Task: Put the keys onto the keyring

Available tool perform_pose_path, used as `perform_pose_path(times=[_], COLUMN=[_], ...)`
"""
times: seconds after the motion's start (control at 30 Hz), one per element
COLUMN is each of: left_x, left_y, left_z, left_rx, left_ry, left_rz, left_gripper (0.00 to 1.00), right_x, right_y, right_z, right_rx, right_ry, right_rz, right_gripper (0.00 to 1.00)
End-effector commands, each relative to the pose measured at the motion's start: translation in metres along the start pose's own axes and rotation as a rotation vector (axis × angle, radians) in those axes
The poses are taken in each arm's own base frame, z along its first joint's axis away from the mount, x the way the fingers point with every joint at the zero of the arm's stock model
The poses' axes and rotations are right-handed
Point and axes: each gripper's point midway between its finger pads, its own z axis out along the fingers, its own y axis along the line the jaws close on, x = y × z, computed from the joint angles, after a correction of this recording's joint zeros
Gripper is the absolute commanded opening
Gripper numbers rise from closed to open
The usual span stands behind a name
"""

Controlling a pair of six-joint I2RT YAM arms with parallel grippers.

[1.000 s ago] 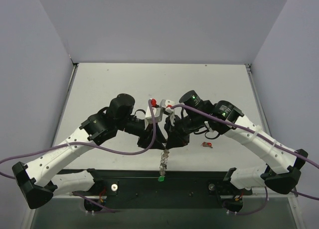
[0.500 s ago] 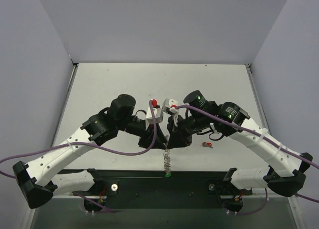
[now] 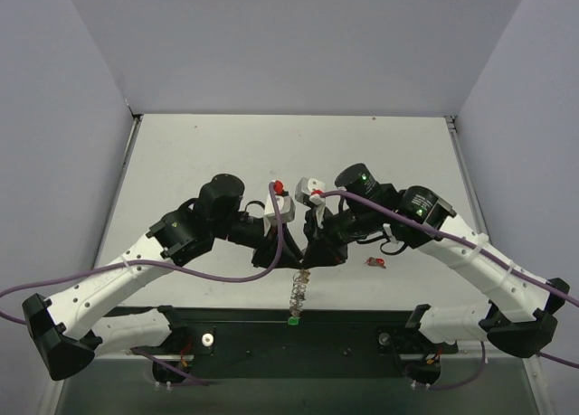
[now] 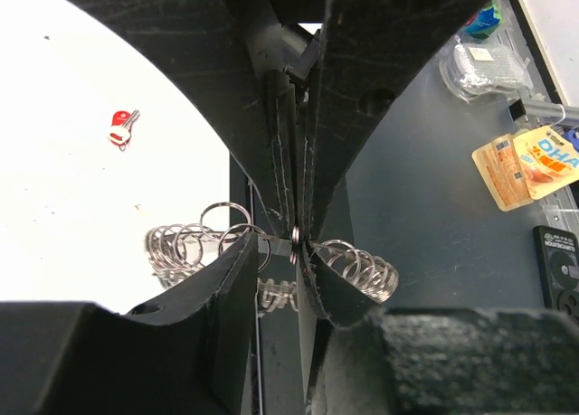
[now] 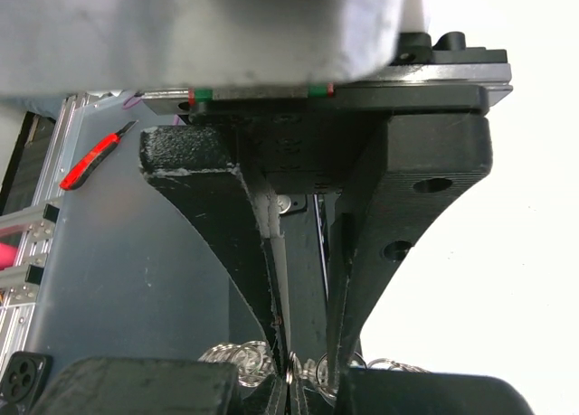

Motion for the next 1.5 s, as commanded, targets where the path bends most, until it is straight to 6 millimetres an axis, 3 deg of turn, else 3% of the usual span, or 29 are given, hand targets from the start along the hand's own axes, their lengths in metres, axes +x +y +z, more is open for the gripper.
perform_pose_path(times=[0.0,0.2,0.37,0.43,0.47,0.53,0.57,0.6,0.7,0.83,1.03,1.17,1.47], left_x=[-0.024,-0.021,-0.025,-0.034,-0.033,-0.048,-0.047,-0.059,-0.068,-0.081,-0.094,-0.105,-0.112], left_y=[-0.006,-0.006,-0.005,-0.003,-0.004,-0.003,-0.003,-0.006,-0.007,-0.004,-0.006,-0.012,-0.014], left_z=[-0.004,-0.001,-0.002,-0.003,-0.006,-0.01,-0.013,-0.017,-0.025,-0.039,-0.054,-0.066,-0.071], left_rx=[0.009,0.023,0.004,-0.02,-0.03,-0.061,-0.075,-0.079,-0.107,-0.167,-0.201,-0.191,-0.17], left_ry=[-0.08,-0.068,-0.108,-0.157,-0.176,-0.255,-0.279,-0.338,-0.446,-0.585,-0.692,-0.795,-0.869], left_rz=[0.053,0.039,0.048,0.065,0.07,0.092,0.094,0.115,0.121,0.117,0.09,0.085,0.07], left_gripper=[0.32,0.0,0.0,0.0,0.0,0.0,0.0,0.0,0.0,0.0,0.0,0.0,0.0], right_x=[-0.01,-0.014,-0.024,-0.033,-0.03,-0.042,-0.035,-0.047,-0.048,-0.049,-0.052,-0.063,-0.083], right_y=[0.014,0.011,-0.009,-0.014,-0.021,-0.019,-0.026,-0.022,-0.025,-0.023,-0.023,-0.018,-0.013], right_z=[-0.006,-0.009,-0.015,-0.024,-0.024,-0.036,-0.034,-0.047,-0.058,-0.061,-0.054,-0.056,-0.069], right_rx=[-0.044,-0.017,0.127,0.187,0.225,0.255,0.287,0.307,0.352,0.346,0.317,0.294,0.287], right_ry=[-0.059,-0.079,-0.136,-0.195,-0.204,-0.301,-0.309,-0.395,-0.49,-0.531,-0.565,-0.636,-0.783], right_rz=[-0.043,-0.053,-0.024,-0.018,-0.011,-0.04,-0.027,-0.043,-0.052,-0.055,-0.036,-0.061,-0.097], right_gripper=[0.0,0.0,0.01,0.11,0.32,0.53,0.66,0.71,0.82,0.82,0.69,0.66,0.65])
